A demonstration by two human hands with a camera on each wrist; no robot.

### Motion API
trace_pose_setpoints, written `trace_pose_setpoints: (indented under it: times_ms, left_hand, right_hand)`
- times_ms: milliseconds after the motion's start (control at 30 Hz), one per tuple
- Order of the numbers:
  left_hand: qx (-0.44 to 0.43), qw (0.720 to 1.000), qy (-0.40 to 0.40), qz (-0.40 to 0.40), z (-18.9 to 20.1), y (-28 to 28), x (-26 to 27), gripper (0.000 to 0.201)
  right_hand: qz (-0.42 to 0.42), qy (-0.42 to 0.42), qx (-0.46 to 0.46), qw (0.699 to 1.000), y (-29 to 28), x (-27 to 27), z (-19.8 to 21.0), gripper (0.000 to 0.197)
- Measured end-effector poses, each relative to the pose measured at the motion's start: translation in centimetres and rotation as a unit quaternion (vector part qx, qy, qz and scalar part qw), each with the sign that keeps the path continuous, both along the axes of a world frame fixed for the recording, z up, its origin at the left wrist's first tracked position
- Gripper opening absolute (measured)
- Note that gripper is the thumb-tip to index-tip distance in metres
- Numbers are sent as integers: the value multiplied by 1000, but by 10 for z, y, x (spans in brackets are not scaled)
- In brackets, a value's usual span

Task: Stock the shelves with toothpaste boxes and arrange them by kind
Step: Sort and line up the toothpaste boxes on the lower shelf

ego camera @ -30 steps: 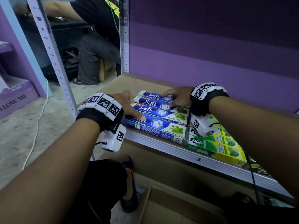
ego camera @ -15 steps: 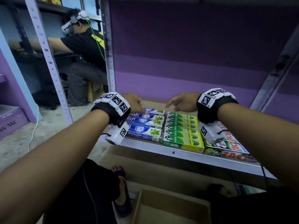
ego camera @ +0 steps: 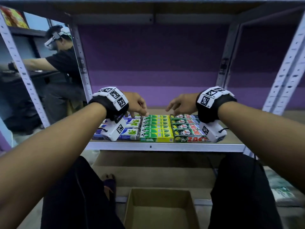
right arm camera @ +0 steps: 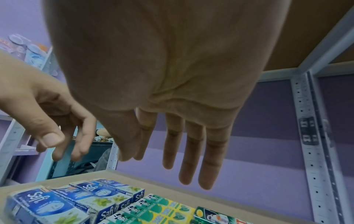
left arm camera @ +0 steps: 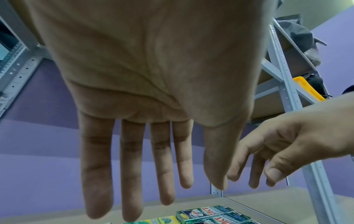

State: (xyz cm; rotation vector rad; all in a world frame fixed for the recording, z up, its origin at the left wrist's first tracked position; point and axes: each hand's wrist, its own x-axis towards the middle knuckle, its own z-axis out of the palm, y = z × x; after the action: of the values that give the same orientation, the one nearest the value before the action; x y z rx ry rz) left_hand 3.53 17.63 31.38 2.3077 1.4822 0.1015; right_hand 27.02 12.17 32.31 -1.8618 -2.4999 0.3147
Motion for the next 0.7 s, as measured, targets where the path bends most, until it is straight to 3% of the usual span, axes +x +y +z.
trace_pose_setpoints:
  times_ms: [367,600,700]
  left_hand:
    - [-25,999,13,-20,-3,8,38,24]
    - [-68,997,20,-12,-38,79,47,25]
    - [-129,991,38,-12,-57,123,50,25]
  right_hand:
    - [-12,18,-31,999,22,27,-12,31]
    - [36,39,-78,996,84,30,-38,29]
    - [57,46,-100,992,122,32,-55,25]
